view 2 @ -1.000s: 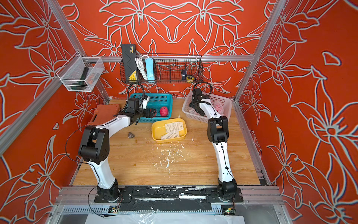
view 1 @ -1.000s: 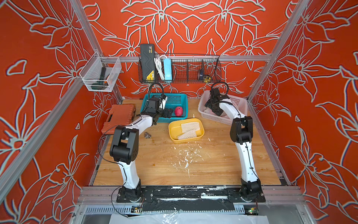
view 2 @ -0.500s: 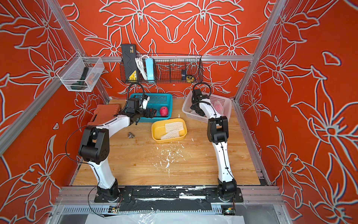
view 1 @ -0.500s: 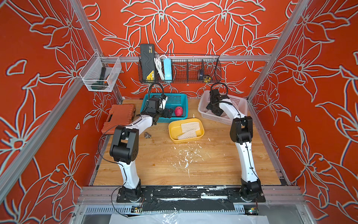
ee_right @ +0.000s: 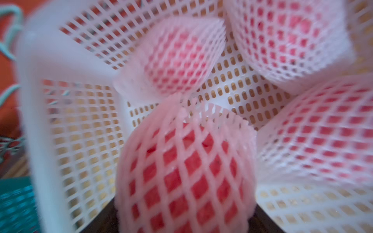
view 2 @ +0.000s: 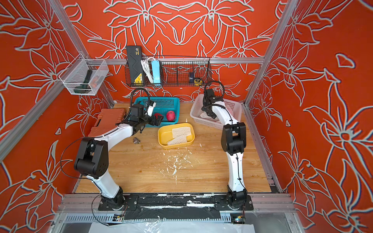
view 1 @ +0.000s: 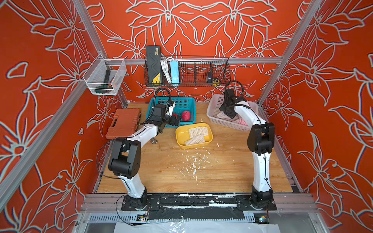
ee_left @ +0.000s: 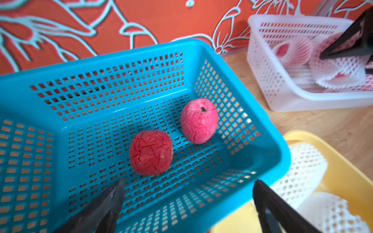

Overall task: Remove foam nets from apples
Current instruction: Pick up the apple from the basket, then place the apple at the center of the board.

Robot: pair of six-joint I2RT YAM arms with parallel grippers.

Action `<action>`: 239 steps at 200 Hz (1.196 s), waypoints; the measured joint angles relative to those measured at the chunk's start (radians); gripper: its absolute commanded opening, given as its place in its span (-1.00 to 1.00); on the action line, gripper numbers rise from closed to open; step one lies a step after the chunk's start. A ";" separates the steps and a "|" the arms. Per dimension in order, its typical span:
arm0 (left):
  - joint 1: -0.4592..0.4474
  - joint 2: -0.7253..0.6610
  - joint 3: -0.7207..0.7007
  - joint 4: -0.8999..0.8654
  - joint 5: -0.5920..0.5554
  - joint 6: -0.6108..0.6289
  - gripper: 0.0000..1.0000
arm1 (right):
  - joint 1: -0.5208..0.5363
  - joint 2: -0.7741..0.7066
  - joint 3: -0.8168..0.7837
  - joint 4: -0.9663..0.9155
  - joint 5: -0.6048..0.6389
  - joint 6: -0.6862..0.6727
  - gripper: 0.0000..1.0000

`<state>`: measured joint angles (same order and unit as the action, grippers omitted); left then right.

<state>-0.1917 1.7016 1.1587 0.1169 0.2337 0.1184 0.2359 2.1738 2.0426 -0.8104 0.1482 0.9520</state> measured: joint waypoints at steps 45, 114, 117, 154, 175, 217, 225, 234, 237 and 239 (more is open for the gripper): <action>-0.045 -0.148 -0.114 0.028 -0.001 0.015 0.96 | 0.010 -0.266 -0.255 0.068 -0.016 0.001 0.47; -0.116 -0.431 -0.367 0.035 -0.014 0.015 0.96 | 0.169 -0.626 -0.770 0.118 -0.021 0.074 0.48; -0.117 -0.442 -0.377 0.035 -0.015 0.015 0.96 | 0.179 -0.637 -0.788 0.122 -0.022 0.082 0.49; -0.124 -0.572 -0.494 0.032 -0.016 0.011 0.96 | 0.310 -0.706 -0.960 0.149 -0.023 0.191 0.50; -0.124 -0.624 -0.543 0.031 -0.016 0.002 0.96 | 0.376 -0.697 -1.001 0.156 -0.023 0.249 0.51; -0.125 -0.654 -0.587 0.029 0.003 -0.012 0.94 | 0.481 -0.623 -1.001 0.187 -0.029 0.346 0.55; -0.125 -0.654 -0.596 0.029 0.011 -0.011 0.93 | 0.500 -0.600 -1.001 0.191 -0.034 0.366 0.56; -0.129 -0.655 -0.606 0.029 0.019 -0.011 0.91 | 0.515 -0.578 -1.001 0.192 -0.037 0.383 0.57; -0.130 -0.655 -0.609 0.029 0.023 -0.011 0.91 | 0.521 -0.569 -1.001 0.193 -0.037 0.391 0.57; -0.131 -0.655 -0.610 0.029 0.025 -0.011 0.90 | 0.525 -0.564 -1.001 0.193 -0.038 0.395 0.57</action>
<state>-0.3225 1.0466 0.5484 0.1463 0.2588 0.1078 0.7605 1.6096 1.0416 -0.6174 0.1101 1.3468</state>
